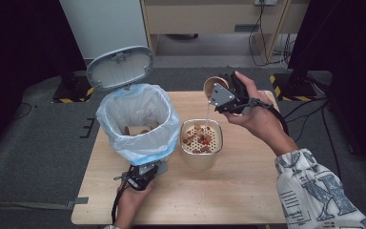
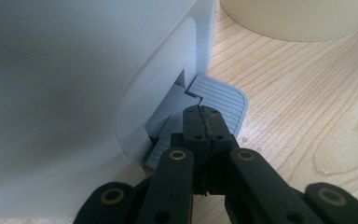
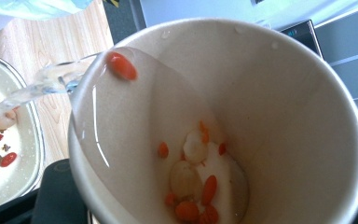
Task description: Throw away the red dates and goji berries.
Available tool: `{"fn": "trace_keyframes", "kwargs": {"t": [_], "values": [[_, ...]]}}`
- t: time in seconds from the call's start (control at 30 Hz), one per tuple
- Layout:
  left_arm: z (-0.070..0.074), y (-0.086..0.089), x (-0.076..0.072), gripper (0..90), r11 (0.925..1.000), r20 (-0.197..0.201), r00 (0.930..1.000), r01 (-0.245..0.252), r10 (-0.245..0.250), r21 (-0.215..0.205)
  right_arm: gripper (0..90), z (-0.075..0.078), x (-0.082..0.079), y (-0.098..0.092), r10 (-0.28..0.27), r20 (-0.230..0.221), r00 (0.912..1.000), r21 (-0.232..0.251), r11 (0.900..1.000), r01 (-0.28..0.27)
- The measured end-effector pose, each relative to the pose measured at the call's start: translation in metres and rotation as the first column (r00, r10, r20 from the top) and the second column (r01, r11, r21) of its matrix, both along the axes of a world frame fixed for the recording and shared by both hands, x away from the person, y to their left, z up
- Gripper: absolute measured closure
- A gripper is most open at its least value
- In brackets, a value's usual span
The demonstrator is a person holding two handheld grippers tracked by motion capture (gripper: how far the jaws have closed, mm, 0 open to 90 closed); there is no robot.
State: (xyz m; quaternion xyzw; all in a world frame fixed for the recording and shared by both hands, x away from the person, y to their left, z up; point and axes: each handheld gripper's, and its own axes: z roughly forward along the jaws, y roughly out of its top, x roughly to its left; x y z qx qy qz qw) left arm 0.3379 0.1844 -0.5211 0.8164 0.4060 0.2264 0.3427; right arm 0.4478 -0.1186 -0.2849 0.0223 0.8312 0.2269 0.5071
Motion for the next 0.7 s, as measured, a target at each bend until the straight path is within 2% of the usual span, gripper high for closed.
{"fn": "trace_keyframes", "kwargs": {"t": [0.7], "values": [[0.0, -0.0002, -0.0001, 89.2, 1.0, 0.0, 1.0, 0.0, 0.0, 0.001, 30.4, 0.0004, -0.0004, 0.0013, 0.007, -0.005, 1.0, -0.002, 1.0, -0.007]]}}
